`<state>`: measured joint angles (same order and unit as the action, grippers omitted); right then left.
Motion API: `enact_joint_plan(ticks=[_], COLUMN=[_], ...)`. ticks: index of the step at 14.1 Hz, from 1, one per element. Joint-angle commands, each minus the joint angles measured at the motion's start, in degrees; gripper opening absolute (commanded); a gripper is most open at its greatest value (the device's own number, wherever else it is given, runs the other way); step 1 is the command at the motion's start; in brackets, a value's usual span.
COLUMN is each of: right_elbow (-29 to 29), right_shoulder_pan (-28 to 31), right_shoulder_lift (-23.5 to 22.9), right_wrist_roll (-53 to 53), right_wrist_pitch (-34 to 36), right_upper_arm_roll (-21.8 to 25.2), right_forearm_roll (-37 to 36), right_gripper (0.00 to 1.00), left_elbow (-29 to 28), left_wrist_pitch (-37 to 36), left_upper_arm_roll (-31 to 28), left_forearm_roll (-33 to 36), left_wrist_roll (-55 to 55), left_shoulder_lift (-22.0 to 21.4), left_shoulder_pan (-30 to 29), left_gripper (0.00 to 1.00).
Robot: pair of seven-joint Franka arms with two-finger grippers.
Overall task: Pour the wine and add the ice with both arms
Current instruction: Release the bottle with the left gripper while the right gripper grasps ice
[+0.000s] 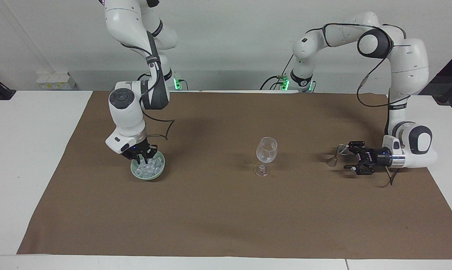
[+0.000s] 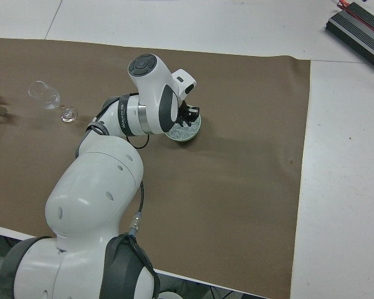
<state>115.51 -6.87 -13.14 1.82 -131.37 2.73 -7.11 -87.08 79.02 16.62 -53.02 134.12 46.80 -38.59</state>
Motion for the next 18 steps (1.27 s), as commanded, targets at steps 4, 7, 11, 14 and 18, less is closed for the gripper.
enact_joint_plan(ticks=[4,7,11,14,18], right_elbow=[-2.03,-8.78,-18.54,-21.73,-21.73], right_shoulder_pan=[0.01,-0.16,-0.17,-0.25,-0.52], right_shoulder_lift=[4.51,6.02,6.11,5.84,5.14], right_wrist_roll=[3.28,4.24,8.98,14.59,31.54], right_wrist_pitch=[1.1,6.73,15.16,15.62,9.83], right_upper_arm_roll=[-0.62,-1.76,-5.89,-8.26,-13.7], right_forearm_roll=[-0.09,2.27,6.31,12.89,20.54], right_gripper=[0.0,0.0,0.0,0.0,0.0], left_elbow=[3.84,3.85,3.85,3.59,2.19], left_wrist_pitch=[-0.89,-0.1,5.43,7.63,12.02], left_upper_arm_roll=[-2.99,-3.79,-3.79,-3.88,-3.88], left_forearm_roll=[4.59,7.21,12.74,16.09,20.4], left_wrist_roll=[-1.05,-2.36,-11.13,-21.86,-37.92], left_shoulder_lift=[-7.15,-12.5,-20.41,-25.6,-30.44], left_shoulder_pan=[-0.17,0.97,3.17,7.38,11.59], left_gripper=[0.87,0.87,0.84,0.85,0.85])
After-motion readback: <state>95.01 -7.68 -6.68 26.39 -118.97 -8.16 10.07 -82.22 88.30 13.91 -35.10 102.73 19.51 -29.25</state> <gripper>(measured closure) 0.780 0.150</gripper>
